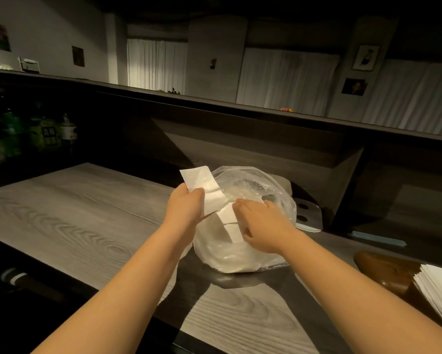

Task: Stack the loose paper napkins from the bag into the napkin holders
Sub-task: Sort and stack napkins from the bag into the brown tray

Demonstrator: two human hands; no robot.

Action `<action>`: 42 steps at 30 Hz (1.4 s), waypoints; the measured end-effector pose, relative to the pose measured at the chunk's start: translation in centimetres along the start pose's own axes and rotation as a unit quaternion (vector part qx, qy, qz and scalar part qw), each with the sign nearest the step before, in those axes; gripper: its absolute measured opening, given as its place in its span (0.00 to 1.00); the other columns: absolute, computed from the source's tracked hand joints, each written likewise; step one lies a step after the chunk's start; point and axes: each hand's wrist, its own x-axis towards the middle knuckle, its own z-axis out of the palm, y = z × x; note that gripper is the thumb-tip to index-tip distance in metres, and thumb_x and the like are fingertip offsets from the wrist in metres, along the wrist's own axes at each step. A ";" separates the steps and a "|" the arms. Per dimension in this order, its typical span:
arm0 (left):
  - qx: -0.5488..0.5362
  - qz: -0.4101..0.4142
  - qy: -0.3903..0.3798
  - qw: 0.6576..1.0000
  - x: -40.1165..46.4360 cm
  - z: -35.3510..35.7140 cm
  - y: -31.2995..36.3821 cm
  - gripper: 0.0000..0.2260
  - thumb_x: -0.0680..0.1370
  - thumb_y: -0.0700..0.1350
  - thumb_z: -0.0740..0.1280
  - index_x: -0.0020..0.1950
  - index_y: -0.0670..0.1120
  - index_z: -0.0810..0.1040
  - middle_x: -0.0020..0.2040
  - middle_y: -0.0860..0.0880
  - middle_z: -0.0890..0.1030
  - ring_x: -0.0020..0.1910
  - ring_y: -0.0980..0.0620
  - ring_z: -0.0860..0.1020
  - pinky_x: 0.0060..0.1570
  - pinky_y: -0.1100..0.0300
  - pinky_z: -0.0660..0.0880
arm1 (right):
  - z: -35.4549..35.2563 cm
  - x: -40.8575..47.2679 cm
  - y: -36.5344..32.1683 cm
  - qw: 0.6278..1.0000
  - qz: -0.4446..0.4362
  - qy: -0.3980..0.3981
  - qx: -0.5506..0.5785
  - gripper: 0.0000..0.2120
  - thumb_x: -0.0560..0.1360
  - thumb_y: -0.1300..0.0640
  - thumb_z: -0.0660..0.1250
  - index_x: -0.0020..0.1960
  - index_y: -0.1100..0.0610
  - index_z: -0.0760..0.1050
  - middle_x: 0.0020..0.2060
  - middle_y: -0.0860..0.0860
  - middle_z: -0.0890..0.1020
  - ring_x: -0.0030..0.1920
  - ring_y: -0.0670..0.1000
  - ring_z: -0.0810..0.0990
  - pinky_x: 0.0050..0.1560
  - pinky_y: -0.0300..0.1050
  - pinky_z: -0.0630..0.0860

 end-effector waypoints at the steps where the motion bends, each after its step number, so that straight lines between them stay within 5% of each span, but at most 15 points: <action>1: -0.007 -0.003 -0.002 1.000 -0.1 0.1 0.1 0.09 0.81 0.37 0.60 0.54 0.51 0.73 0.47 0.51 0.78 0.45 0.52 0.79 0.36 0.58 0.77 | 0.0 0.2 -0.2 1.000 -0.002 0.025 -0.008 0.11 0.78 0.57 0.59 0.60 0.52 0.68 0.64 0.50 0.73 0.62 0.53 0.73 0.70 0.59 0.63; 3: -0.011 -0.010 -0.006 1.000 -0.2 0.2 0.1 0.10 0.81 0.37 0.59 0.54 0.51 0.72 0.47 0.51 0.77 0.44 0.52 0.78 0.36 0.59 0.77 | -0.5 0.5 -0.9 0.998 -0.003 0.052 -0.031 0.03 0.78 0.57 0.60 0.49 0.51 0.65 0.53 0.49 0.76 0.48 0.52 0.73 0.62 0.53 0.67; 7: -0.034 -0.028 0.004 0.999 -0.6 0.4 0.0 0.10 0.81 0.36 0.58 0.56 0.49 0.74 0.49 0.48 0.80 0.47 0.49 0.80 0.43 0.54 0.81 | -0.5 1.8 -1.4 0.995 0.021 0.071 -0.066 0.08 0.80 0.58 0.57 0.54 0.56 0.74 0.54 0.53 0.78 0.53 0.57 0.75 0.49 0.48 0.65; 11: -0.085 -0.028 0.031 0.995 -0.7 0.1 0.3 0.10 0.82 0.38 0.57 0.49 0.50 0.74 0.48 0.46 0.80 0.45 0.48 0.80 0.51 0.47 0.79 | -1.9 2.0 0.1 0.960 0.155 0.145 0.184 0.09 0.78 0.61 0.58 0.42 0.56 0.74 0.42 0.52 0.76 0.43 0.54 0.75 0.40 0.47 0.70; 13: -0.100 -0.024 0.035 0.994 -0.9 0.0 0.4 0.10 0.82 0.38 0.58 0.47 0.51 0.74 0.46 0.47 0.80 0.42 0.49 0.80 0.51 0.48 0.79 | -3.5 1.3 1.0 0.885 0.222 0.177 0.370 0.10 0.79 0.62 0.60 0.41 0.55 0.75 0.38 0.54 0.78 0.38 0.55 0.75 0.36 0.46 0.71; 15: -0.102 -0.030 0.020 0.994 -1.2 0.4 0.3 0.10 0.82 0.37 0.59 0.47 0.50 0.75 0.46 0.46 0.81 0.42 0.50 0.81 0.50 0.49 0.80 | -5.2 0.2 1.5 0.767 0.231 0.200 0.565 0.05 0.79 0.62 0.65 0.48 0.57 0.79 0.45 0.59 0.83 0.43 0.60 0.81 0.45 0.57 0.79; 17: -0.109 -0.050 -0.015 0.993 -1.8 1.2 0.2 0.10 0.81 0.36 0.59 0.50 0.48 0.77 0.46 0.46 0.82 0.43 0.49 0.82 0.47 0.50 0.81 | -6.6 -0.8 1.4 0.650 0.213 0.186 0.706 0.04 0.78 0.62 0.67 0.52 0.58 0.79 0.46 0.56 0.85 0.44 0.56 0.84 0.49 0.56 0.81; 19: -0.117 -0.075 -0.067 0.988 -2.7 2.3 0.1 0.11 0.82 0.36 0.59 0.54 0.47 0.78 0.47 0.46 0.84 0.44 0.48 0.83 0.43 0.52 0.83 | -6.7 -1.4 1.2 0.606 0.209 0.173 0.748 0.05 0.77 0.62 0.68 0.53 0.58 0.79 0.44 0.53 0.86 0.43 0.53 0.85 0.47 0.53 0.82; 26: -0.168 -0.114 -0.138 0.969 -4.2 4.7 -0.2 0.12 0.84 0.46 0.58 0.58 0.45 0.80 0.49 0.46 0.86 0.47 0.48 0.85 0.50 0.50 0.81 | -4.6 -2.8 1.2 0.765 0.239 0.084 0.592 0.05 0.77 0.59 0.69 0.51 0.57 0.83 0.45 0.53 0.86 0.49 0.55 0.85 0.52 0.54 0.82; 28: -0.169 -0.130 -0.147 0.966 -4.2 4.8 -0.4 0.15 0.84 0.52 0.56 0.59 0.46 0.79 0.51 0.46 0.86 0.48 0.47 0.85 0.50 0.51 0.81 | -4.2 -3.2 1.3 0.776 0.239 0.091 0.576 0.04 0.76 0.58 0.70 0.49 0.56 0.83 0.44 0.53 0.86 0.47 0.56 0.84 0.53 0.54 0.81; 32: -0.088 -0.127 -0.114 0.981 -3.8 5.3 -1.5 0.09 0.84 0.45 0.59 0.53 0.44 0.77 0.46 0.44 0.84 0.43 0.47 0.82 0.45 0.51 0.78 | -4.0 -3.7 1.2 0.790 0.242 0.124 0.549 0.04 0.77 0.55 0.69 0.51 0.53 0.78 0.44 0.51 0.82 0.43 0.49 0.81 0.43 0.44 0.78; 36: -0.167 -0.182 -0.076 0.966 -3.2 5.2 -1.3 0.07 0.83 0.43 0.60 0.55 0.44 0.77 0.44 0.47 0.81 0.39 0.51 0.79 0.37 0.60 0.73 | -4.1 -4.6 2.2 0.789 0.224 0.171 0.547 0.06 0.77 0.57 0.68 0.52 0.50 0.73 0.50 0.52 0.80 0.45 0.49 0.81 0.42 0.41 0.75; 40: -0.183 -0.217 -0.073 0.956 -2.9 5.2 -1.2 0.09 0.83 0.44 0.62 0.60 0.42 0.77 0.48 0.48 0.82 0.42 0.52 0.82 0.39 0.65 0.76 | -3.5 -6.0 2.6 0.911 0.109 0.131 0.376 0.10 0.74 0.54 0.73 0.49 0.41 0.75 0.54 0.38 0.75 0.56 0.40 0.74 0.53 0.36 0.73; 42: -0.192 -0.226 -0.077 0.952 -2.9 5.3 -1.2 0.11 0.83 0.43 0.62 0.63 0.41 0.76 0.55 0.46 0.83 0.52 0.47 0.84 0.50 0.61 0.78 | -3.0 -6.0 2.6 0.941 0.072 0.147 0.296 0.08 0.74 0.51 0.72 0.46 0.38 0.76 0.54 0.35 0.72 0.58 0.39 0.70 0.57 0.32 0.67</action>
